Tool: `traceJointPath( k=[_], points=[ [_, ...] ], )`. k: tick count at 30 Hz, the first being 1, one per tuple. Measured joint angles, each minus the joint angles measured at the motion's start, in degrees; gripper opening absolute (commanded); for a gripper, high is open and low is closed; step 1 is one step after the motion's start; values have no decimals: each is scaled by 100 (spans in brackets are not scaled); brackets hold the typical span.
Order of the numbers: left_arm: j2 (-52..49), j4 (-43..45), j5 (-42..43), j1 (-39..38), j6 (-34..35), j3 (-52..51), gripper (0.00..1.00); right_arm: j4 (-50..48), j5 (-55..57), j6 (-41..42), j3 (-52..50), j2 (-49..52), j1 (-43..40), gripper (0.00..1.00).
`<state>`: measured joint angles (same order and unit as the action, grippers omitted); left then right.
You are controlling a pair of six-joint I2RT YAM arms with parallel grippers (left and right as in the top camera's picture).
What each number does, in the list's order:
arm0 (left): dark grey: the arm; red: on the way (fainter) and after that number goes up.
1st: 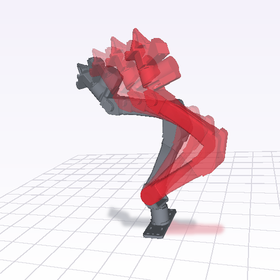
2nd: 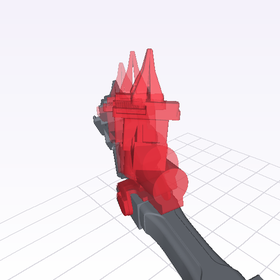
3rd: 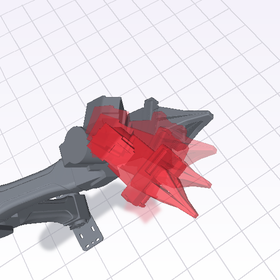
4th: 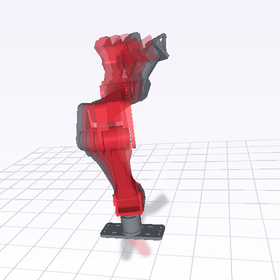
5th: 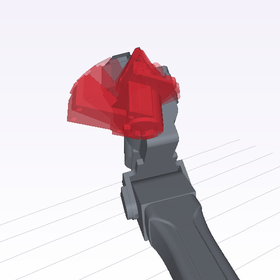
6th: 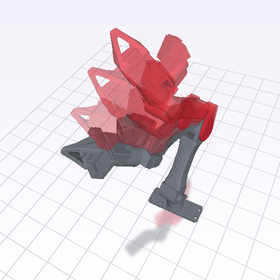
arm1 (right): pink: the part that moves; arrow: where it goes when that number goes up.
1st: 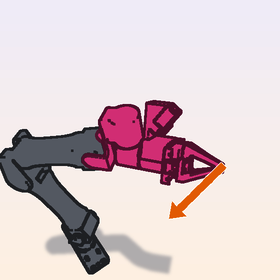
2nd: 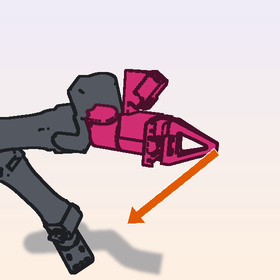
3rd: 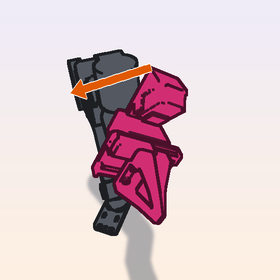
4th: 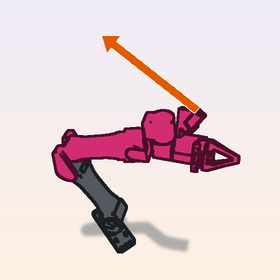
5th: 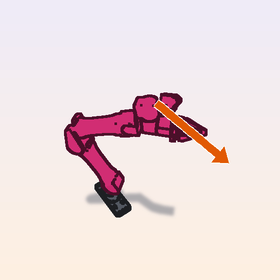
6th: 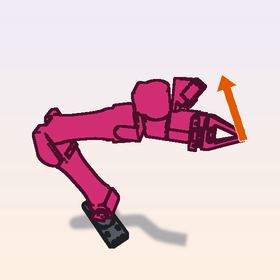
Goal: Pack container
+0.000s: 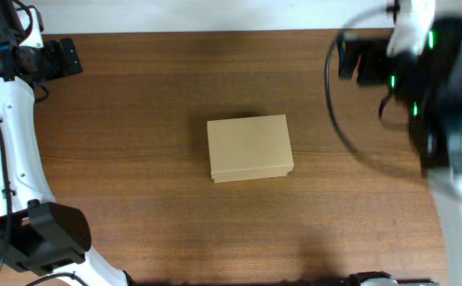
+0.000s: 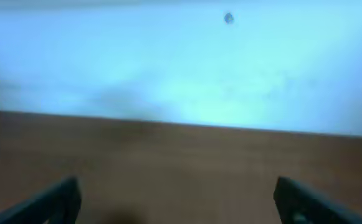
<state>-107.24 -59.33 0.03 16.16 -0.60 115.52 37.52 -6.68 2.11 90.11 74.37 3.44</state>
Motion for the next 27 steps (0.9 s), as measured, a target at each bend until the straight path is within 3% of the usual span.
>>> traceJointPath(
  k=[7, 15, 21, 27],
  points=[
    [0, -17, -9, 0, 0, 2, 99, -1115, 203, 2, -3314, -2999, 9, 99],
    [0, -20, -7, -2, 0, 2, 100, -1272, 568, 2, -5925, -5969, -9, 99],
    [0, -17, -7, 0, 0, 2, 100, -1252, 627, 2, -7145, -7125, -201, 99],
    [0, -17, -7, 0, 0, 2, 100, -1270, 647, 2, -7698, -7353, -236, 99]
  ],
)
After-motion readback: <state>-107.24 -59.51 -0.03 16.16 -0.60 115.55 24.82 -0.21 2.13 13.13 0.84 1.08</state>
